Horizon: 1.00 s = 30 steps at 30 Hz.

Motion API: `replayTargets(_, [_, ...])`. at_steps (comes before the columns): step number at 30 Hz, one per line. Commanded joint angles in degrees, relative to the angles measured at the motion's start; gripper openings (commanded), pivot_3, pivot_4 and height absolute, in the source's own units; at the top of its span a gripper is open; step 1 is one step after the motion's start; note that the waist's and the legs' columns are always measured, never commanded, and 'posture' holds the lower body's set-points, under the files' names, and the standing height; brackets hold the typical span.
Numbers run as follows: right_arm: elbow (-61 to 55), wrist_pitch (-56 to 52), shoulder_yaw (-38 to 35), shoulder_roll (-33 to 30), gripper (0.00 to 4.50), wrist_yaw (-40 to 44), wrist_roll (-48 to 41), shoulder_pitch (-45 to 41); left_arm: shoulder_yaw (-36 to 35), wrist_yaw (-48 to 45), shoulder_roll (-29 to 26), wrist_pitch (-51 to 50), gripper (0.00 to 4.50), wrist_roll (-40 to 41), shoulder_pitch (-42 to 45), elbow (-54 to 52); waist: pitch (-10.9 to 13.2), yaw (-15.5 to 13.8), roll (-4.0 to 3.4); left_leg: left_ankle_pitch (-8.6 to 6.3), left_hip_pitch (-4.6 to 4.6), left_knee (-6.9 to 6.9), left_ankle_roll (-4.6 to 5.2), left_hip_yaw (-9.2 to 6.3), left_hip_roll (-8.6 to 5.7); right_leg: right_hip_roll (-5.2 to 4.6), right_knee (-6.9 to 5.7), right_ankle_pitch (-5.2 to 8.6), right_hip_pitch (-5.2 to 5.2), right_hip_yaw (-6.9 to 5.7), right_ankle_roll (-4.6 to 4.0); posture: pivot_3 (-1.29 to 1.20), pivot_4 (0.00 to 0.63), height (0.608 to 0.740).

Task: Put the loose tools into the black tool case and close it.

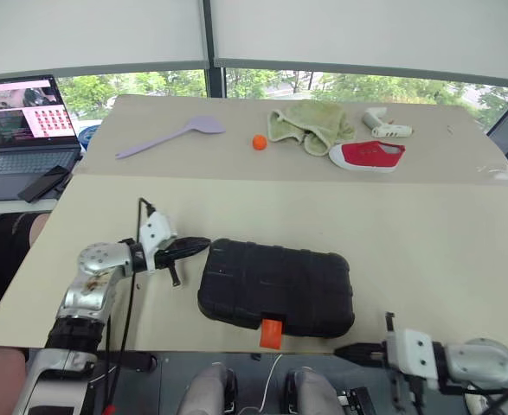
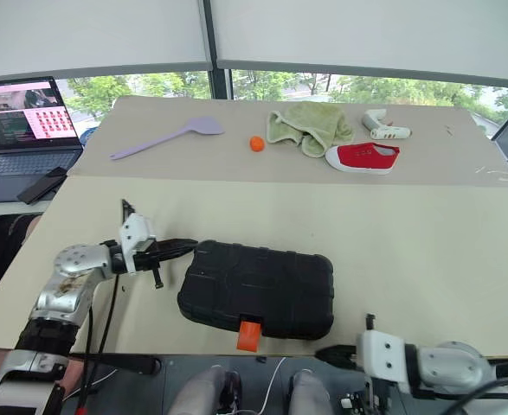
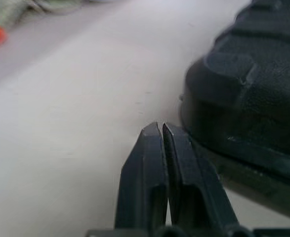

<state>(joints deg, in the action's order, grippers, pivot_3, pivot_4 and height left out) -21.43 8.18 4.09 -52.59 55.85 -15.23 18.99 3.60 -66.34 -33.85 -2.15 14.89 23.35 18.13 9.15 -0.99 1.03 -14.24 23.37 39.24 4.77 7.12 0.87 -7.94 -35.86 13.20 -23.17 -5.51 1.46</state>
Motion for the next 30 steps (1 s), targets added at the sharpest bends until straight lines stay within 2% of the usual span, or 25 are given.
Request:
replayTargets(1, [-1.03,-4.46,0.52,2.29,0.00,-2.32,1.36,-5.41,0.77,-1.78,-0.01,-0.33,0.08,-0.57,1.47,1.73,0.07,0.25,0.11,0.00,0.02,0.00,0.00,-0.02,0.01,0.04,0.00,0.00,-0.01,-0.01,0.00,0.00,0.150,0.740])
replayTargets(5, [0.37,-7.38,0.27,4.50,0.00,-4.12,3.72,-11.72,0.63,-2.38,0.46,-0.71,0.08,-0.04,0.62,0.33,0.10,0.28,0.17,0.01,0.03,0.01,0.01,-0.02,0.03,0.01,-0.03,-0.01,-0.07,0.02,-0.02,0.00,0.150,0.740])
replayTargets(11, [11.02,-5.02,0.50,8.15,0.00,-7.22,8.87,-20.63,-2.21,0.51,0.10,-3.82,0.08,1.65,-4.46,-5.69,0.11,0.31,0.18,0.02,0.06,0.01,-0.02,-0.05,0.00,-0.10,-0.04,-0.01,-0.07,0.00,-0.01,0.00,0.150,0.740])
replayTargets(15, [19.74,-1.72,1.03,11.07,0.00,-8.31,11.19,-26.20,-5.43,4.21,1.10,-7.06,0.08,4.78,-9.08,-12.30,0.12,0.46,0.18,0.03,0.08,0.01,-0.03,-0.03,0.00,-0.13,-0.05,-0.02,-0.10,-0.01,0.00,0.00,0.150,0.740])
replayTargets(19, [25.15,1.49,0.46,11.36,0.00,-7.28,11.39,-28.53,-9.89,6.67,1.19,-15.76,0.08,11.84,-9.81,-17.53,0.12,0.33,0.18,0.06,0.05,0.01,-0.09,-0.06,-0.01,-0.15,-0.10,-0.02,-0.05,-0.04,0.00,0.00,0.150,0.740])
replayTargets(23, [26.94,2.50,-2.08,10.29,0.00,-6.84,9.77,-27.62,-12.50,4.49,-2.11,-23.50,0.08,18.60,-4.69,-20.69,0.13,0.26,0.19,0.08,0.03,0.02,-0.13,-0.08,-0.02,-0.15,-0.12,-0.02,-0.01,-0.06,0.01,0.00,0.150,0.740])
replayTargets(25, [25.89,2.06,-3.79,9.82,0.00,-6.43,8.38,-25.63,-11.66,2.77,-3.72,-27.60,0.08,21.16,-1.15,-21.97,0.13,0.05,0.20,0.10,0.07,0.02,-0.14,-0.10,-0.05,-0.13,-0.14,-0.02,0.00,-0.10,0.02,0.00,0.150,0.740])
replayTargets(28, [22.84,3.52,-6.49,10.45,0.00,-4.51,3.80,-22.13,-6.74,-0.11,-4.53,-30.16,0.08,20.69,2.43,-23.36,0.13,0.22,0.19,0.11,0.08,0.03,-0.14,-0.10,-0.07,-0.07,-0.12,0.01,0.05,-0.09,0.06,0.00,0.150,0.740])
replayTargets(30, [18.74,1.83,-8.19,11.33,0.00,-3.66,-0.23,-18.26,-0.25,-0.92,-1.51,-30.40,0.08,18.09,5.56,-22.80,0.13,0.29,0.16,0.11,0.05,0.02,-0.13,-0.10,-0.07,-0.03,-0.10,0.02,0.09,-0.08,0.07,0.00,0.150,0.740])
